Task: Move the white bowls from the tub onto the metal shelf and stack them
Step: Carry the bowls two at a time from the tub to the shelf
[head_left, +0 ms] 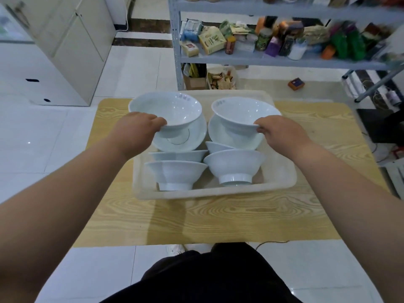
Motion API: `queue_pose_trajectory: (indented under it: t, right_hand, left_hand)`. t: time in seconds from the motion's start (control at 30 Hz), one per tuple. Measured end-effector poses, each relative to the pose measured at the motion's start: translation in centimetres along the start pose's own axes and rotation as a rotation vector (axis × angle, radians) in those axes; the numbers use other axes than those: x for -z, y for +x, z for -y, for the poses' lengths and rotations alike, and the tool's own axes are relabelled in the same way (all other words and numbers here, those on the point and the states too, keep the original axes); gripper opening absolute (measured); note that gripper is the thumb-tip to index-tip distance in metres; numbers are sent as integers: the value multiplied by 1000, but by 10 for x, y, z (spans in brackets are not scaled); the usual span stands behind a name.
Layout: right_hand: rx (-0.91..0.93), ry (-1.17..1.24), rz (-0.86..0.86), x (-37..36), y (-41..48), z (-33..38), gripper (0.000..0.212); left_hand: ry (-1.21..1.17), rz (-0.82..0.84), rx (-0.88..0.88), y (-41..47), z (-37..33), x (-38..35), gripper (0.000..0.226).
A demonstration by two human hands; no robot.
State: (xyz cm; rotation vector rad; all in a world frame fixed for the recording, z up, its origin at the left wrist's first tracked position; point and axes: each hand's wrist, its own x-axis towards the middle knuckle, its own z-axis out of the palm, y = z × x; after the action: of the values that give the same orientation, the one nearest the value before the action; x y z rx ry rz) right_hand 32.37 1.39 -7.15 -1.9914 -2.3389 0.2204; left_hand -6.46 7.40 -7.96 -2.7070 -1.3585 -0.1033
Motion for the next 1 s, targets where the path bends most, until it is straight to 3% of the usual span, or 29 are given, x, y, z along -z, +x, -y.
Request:
queue_pose_trajectory:
  t: [0.23,0.5,0.73,1.0]
  right_hand:
    - [189,-5,-105,14,-22,28,25]
    - [549,108,-140,-4,-26,63,19]
    - [946,160,-190,-6,-45,147,16]
    - [1277,146,-145,-26,-100,279,31]
  left_hand:
    - [58,-129,162,-83,-35,47,29]
    - [127,-102,560,-194,-114,70,30]
    - [128,-73,907,-300,-185,77,36]
    - [126,-89,1240,-441,-247,95,32]
